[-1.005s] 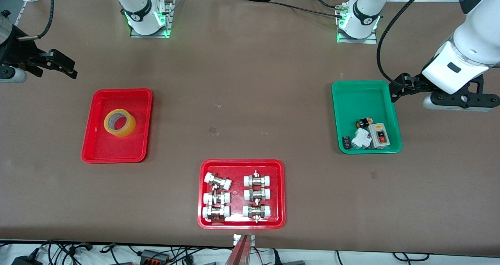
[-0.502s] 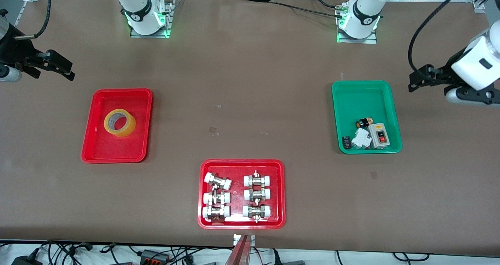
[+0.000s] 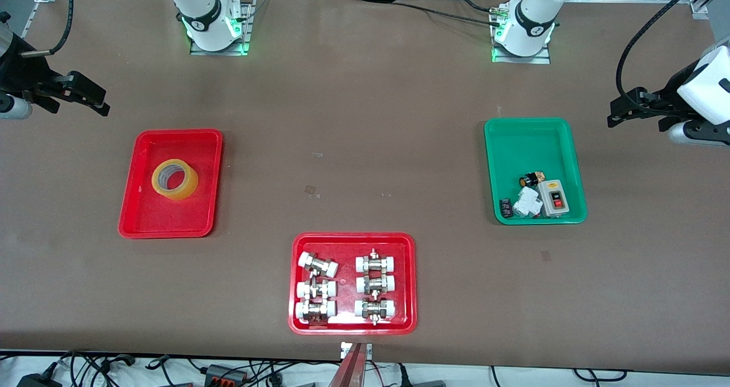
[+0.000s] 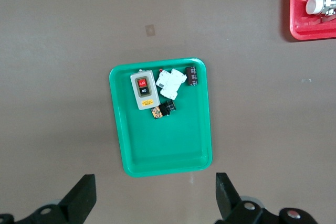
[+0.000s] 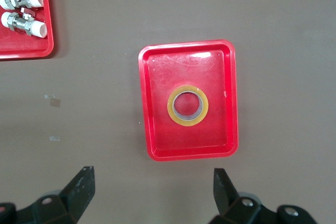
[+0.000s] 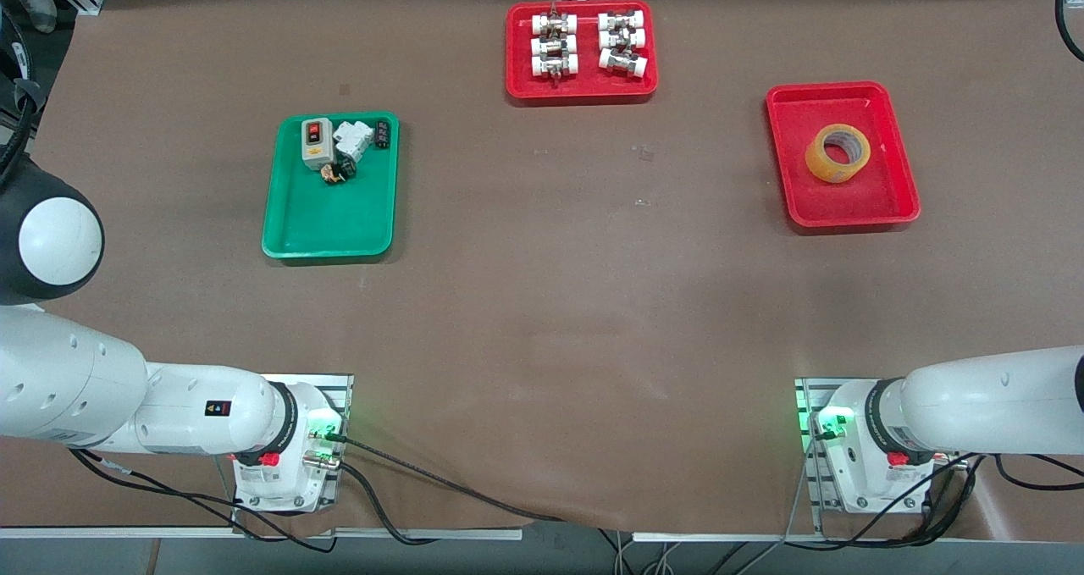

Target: Left arm passes tape to right arm into tray

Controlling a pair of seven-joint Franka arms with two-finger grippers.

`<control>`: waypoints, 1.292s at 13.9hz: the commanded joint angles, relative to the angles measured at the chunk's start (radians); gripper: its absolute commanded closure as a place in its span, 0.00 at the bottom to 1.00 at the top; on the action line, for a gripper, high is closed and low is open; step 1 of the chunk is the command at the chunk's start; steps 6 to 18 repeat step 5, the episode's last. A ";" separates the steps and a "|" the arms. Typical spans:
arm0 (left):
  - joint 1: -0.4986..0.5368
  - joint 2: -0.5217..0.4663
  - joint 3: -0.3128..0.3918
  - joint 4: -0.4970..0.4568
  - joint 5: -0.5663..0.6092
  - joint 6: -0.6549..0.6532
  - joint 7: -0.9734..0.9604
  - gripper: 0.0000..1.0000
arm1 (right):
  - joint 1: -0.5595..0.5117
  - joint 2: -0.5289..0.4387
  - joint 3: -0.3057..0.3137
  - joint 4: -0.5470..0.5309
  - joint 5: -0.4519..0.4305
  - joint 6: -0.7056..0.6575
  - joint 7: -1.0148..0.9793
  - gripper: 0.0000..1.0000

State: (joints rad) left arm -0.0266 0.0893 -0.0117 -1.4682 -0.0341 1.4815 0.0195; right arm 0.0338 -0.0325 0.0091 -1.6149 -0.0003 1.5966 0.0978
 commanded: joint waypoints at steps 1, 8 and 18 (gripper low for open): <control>0.002 -0.014 0.001 -0.014 -0.020 0.010 0.019 0.00 | 0.005 0.006 -0.008 0.017 0.016 -0.023 -0.016 0.00; -0.001 -0.013 -0.004 -0.011 -0.020 0.010 0.019 0.00 | 0.003 0.008 -0.008 0.018 0.016 -0.049 -0.016 0.00; -0.001 -0.013 -0.004 -0.011 -0.020 0.010 0.019 0.00 | 0.003 0.008 -0.008 0.018 0.016 -0.049 -0.016 0.00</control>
